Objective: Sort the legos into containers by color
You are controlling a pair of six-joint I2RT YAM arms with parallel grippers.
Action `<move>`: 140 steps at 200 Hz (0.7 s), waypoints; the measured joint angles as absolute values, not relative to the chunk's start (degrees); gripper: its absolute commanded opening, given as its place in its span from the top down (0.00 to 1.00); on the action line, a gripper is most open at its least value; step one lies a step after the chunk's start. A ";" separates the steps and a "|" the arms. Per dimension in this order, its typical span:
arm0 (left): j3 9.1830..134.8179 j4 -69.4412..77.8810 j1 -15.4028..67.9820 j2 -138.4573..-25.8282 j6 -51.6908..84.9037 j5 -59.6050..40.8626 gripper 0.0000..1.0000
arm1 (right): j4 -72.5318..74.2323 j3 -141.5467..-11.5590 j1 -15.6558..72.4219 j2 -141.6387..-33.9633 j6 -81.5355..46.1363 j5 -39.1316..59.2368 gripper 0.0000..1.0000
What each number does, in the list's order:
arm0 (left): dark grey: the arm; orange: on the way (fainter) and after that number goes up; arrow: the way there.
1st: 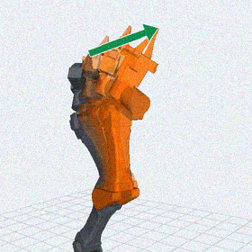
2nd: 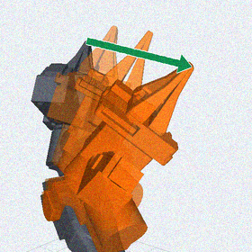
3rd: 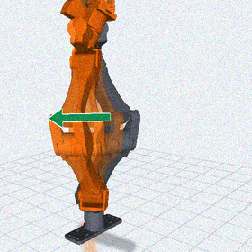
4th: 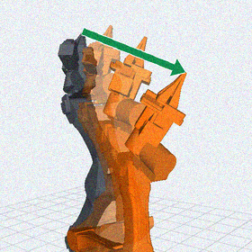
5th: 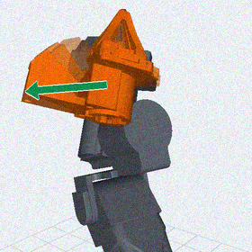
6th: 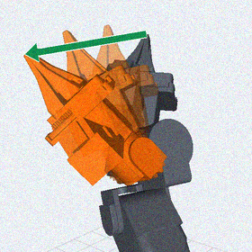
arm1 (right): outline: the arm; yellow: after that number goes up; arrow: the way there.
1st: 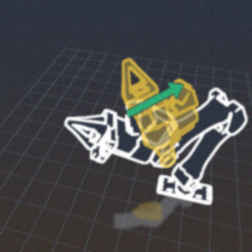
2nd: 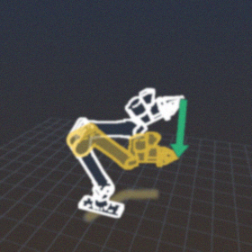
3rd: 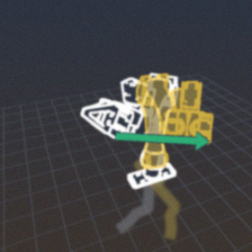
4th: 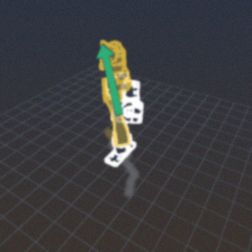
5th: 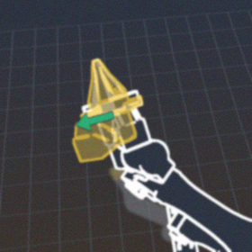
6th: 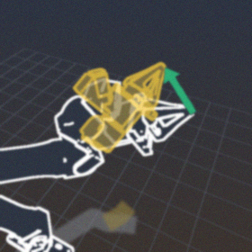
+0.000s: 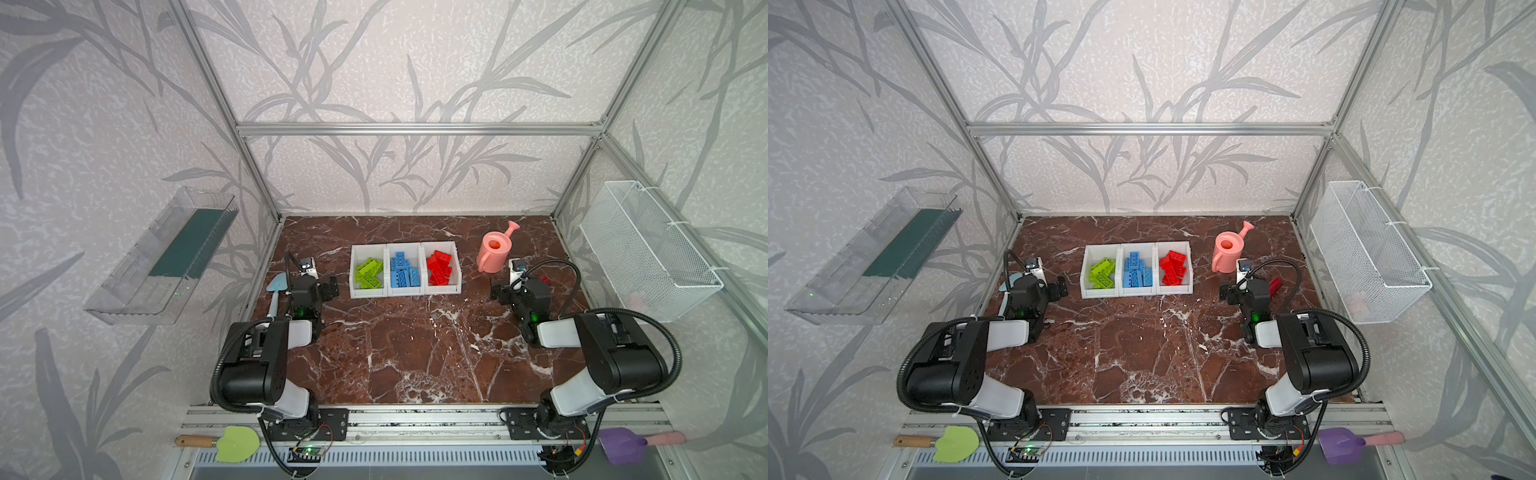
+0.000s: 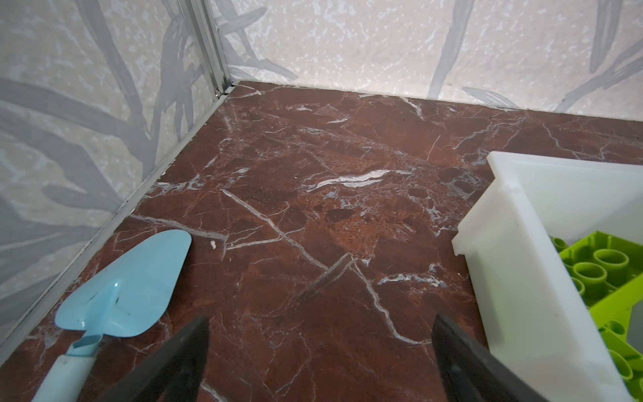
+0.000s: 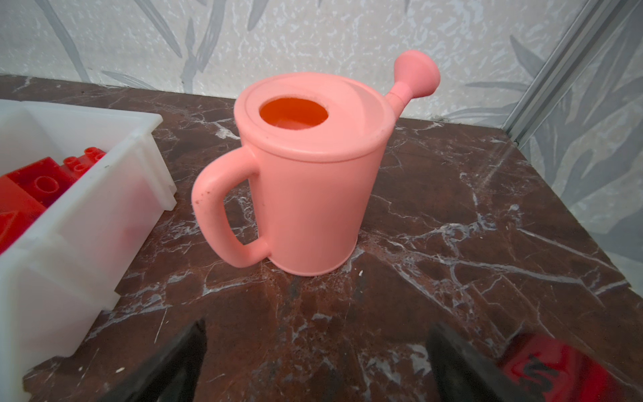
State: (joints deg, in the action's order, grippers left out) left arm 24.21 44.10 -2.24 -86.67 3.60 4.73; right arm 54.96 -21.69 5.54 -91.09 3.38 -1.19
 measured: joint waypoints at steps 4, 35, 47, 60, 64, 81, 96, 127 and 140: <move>24.21 44.10 -2.24 -86.67 3.60 4.73 0.01 | 54.89 -21.69 5.65 -91.09 3.44 -1.19 0.01; 24.21 44.10 -2.24 -86.67 3.60 4.67 0.01 | 54.76 -21.69 5.96 -91.09 3.84 -1.02 0.01; 24.21 44.10 -2.24 -86.67 3.60 4.60 0.01 | 54.78 -21.69 6.02 -91.09 4.01 -0.99 0.01; 24.21 44.10 -2.24 -86.67 3.60 4.58 0.01 | 54.78 -21.69 6.02 -91.09 4.16 -1.02 0.01; 24.21 44.10 -2.24 -86.67 3.60 4.58 0.01 | 54.78 -21.69 6.02 -91.09 4.19 -1.02 0.01; 24.21 44.10 -2.28 -86.67 3.64 4.47 0.01 | 55.07 -21.54 6.02 -91.09 4.23 -1.02 0.01; 23.75 44.95 -2.44 -86.65 3.99 4.60 0.01 | 58.85 -19.33 6.02 -91.09 4.29 -1.06 0.01; 12.45 58.52 -2.68 -85.95 6.33 9.13 0.01 | 67.13 -10.46 6.02 -91.29 4.47 -0.38 0.01; 9.98 59.83 -2.70 -86.54 6.92 10.33 0.01 | 66.76 -11.00 6.02 -91.24 4.62 0.38 0.01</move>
